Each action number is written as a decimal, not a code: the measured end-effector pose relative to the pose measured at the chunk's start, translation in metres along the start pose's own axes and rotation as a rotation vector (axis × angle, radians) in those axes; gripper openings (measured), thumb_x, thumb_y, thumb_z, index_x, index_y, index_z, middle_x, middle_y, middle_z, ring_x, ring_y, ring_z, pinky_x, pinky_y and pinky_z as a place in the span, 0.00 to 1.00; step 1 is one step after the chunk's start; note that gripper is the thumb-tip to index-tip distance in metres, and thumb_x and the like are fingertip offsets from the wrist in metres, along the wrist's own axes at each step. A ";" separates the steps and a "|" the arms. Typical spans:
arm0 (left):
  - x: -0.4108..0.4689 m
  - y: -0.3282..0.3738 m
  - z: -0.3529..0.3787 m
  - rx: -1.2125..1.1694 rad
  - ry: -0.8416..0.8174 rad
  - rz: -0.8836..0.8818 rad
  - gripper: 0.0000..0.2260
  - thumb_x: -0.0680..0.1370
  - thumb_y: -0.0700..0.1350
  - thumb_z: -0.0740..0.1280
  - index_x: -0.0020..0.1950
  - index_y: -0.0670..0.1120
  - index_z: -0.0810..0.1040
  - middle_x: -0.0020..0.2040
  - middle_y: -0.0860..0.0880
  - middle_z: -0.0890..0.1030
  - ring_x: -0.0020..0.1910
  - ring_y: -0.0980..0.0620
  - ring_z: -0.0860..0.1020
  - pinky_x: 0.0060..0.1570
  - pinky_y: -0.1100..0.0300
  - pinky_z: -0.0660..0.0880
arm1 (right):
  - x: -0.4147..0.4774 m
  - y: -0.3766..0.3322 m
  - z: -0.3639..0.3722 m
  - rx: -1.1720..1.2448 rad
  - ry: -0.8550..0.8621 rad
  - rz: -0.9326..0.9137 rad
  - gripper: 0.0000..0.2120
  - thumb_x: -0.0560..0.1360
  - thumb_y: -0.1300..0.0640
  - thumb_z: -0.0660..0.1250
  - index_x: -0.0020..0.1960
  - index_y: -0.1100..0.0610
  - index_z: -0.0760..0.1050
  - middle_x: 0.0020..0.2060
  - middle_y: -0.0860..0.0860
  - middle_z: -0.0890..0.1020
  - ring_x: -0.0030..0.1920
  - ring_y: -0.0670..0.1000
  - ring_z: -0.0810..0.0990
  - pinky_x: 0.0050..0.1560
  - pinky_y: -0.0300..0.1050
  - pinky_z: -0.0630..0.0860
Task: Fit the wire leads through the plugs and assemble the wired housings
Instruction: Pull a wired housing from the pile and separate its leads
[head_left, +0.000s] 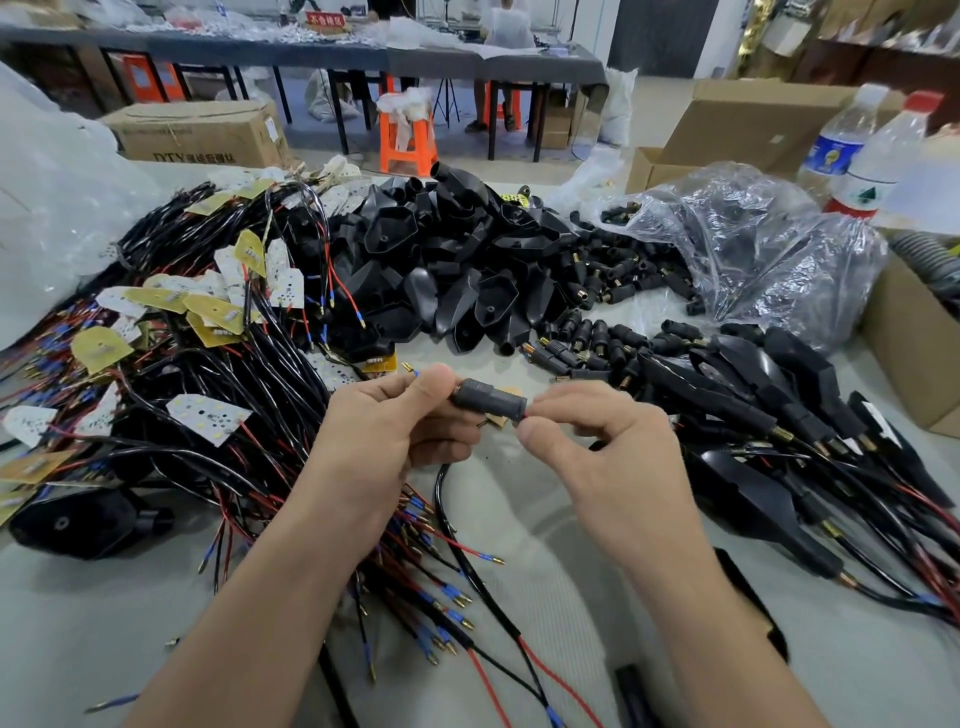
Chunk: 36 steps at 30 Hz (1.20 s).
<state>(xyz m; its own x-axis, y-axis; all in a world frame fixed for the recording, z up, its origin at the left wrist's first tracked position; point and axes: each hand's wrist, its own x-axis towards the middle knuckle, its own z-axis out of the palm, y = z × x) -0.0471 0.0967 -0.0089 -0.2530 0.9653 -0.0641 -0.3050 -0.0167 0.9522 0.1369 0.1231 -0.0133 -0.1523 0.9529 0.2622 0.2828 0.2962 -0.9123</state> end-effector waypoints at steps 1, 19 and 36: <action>0.000 0.000 -0.001 0.003 -0.013 -0.009 0.17 0.71 0.53 0.71 0.46 0.38 0.86 0.40 0.38 0.86 0.31 0.51 0.83 0.30 0.63 0.78 | 0.001 -0.001 -0.001 0.069 -0.048 0.000 0.07 0.73 0.59 0.77 0.40 0.47 0.87 0.48 0.40 0.85 0.53 0.40 0.82 0.55 0.41 0.76; 0.001 0.000 -0.002 0.234 0.038 0.088 0.14 0.82 0.43 0.69 0.37 0.46 0.87 0.26 0.48 0.76 0.21 0.55 0.69 0.22 0.66 0.66 | -0.006 -0.007 0.024 0.059 -0.295 0.124 0.06 0.79 0.53 0.68 0.43 0.50 0.80 0.33 0.52 0.84 0.26 0.47 0.74 0.30 0.40 0.70; 0.005 0.021 -0.009 -0.273 0.274 0.172 0.22 0.83 0.43 0.65 0.30 0.48 0.85 0.28 0.53 0.75 0.22 0.60 0.67 0.21 0.69 0.64 | -0.017 -0.025 0.034 -0.486 -0.028 -0.141 0.07 0.70 0.49 0.76 0.40 0.49 0.79 0.34 0.44 0.80 0.46 0.50 0.76 0.52 0.43 0.69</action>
<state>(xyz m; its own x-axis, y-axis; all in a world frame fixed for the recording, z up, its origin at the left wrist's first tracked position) -0.0628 0.0989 0.0077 -0.5454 0.8378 -0.0232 -0.4596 -0.2758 0.8442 0.1005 0.0972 -0.0061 -0.2439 0.9013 0.3580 0.6647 0.4242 -0.6150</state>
